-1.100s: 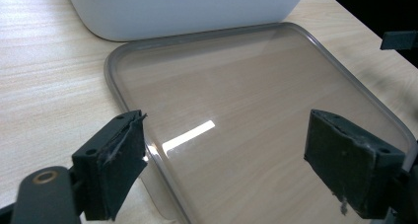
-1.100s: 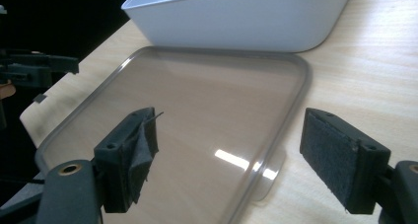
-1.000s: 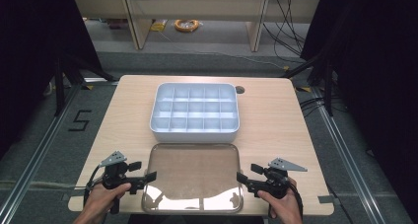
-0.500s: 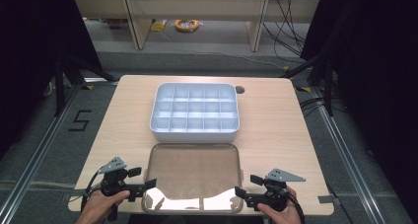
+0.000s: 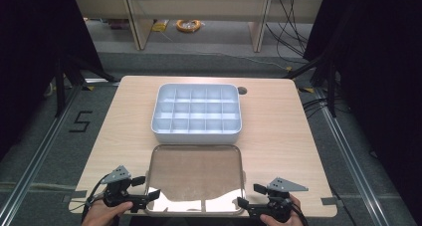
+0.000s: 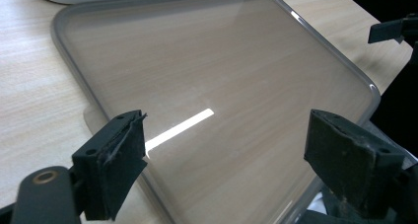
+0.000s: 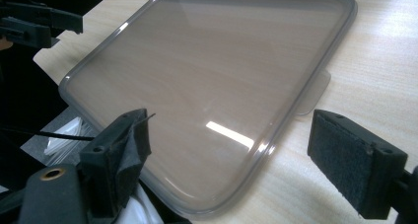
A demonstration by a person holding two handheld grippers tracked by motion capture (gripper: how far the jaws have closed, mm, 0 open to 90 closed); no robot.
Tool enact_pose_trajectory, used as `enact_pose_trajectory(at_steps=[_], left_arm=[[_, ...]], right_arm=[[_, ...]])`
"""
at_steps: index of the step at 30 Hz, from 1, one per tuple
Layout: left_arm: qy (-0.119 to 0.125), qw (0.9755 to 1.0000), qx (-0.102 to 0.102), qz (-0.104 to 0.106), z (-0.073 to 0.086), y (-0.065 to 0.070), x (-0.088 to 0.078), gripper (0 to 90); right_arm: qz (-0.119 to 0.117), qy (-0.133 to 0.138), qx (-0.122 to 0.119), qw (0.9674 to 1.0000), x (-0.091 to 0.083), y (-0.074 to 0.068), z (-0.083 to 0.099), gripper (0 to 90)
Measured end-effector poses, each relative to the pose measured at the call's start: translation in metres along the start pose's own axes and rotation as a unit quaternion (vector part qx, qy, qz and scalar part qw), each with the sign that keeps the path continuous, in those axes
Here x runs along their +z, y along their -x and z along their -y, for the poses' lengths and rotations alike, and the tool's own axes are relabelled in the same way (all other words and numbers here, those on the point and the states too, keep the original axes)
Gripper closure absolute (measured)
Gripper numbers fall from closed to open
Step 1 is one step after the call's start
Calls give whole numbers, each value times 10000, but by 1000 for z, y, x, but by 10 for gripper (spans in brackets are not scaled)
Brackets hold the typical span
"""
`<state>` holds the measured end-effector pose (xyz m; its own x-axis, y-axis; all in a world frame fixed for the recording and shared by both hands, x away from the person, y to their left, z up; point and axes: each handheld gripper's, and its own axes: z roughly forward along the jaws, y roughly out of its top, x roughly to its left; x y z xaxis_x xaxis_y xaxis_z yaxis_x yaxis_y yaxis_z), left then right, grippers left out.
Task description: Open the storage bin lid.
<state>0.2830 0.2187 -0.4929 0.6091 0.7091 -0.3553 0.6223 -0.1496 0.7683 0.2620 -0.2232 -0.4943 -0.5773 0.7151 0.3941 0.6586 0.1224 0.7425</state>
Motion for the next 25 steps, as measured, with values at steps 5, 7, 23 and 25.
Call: enact_pose_trajectory(at_steps=[5,7,23,25], left_arm=[[-134,9999,-5,-55,3,2,0,151],[-161,9998,-64,-56,4,1,0,151],[-102,9997,-204,-17,6,1,-3,151],[-134,9997,-210,-16,6,1,-2,151]], right_arm=[[12,-29,43,10000,-3,-2,3,173],[11,-22,77,10000,-3,-3,5,181],[200,-119,-125,9997,-6,0,10,189],[210,-115,-137,9996,-5,0,10,190]])
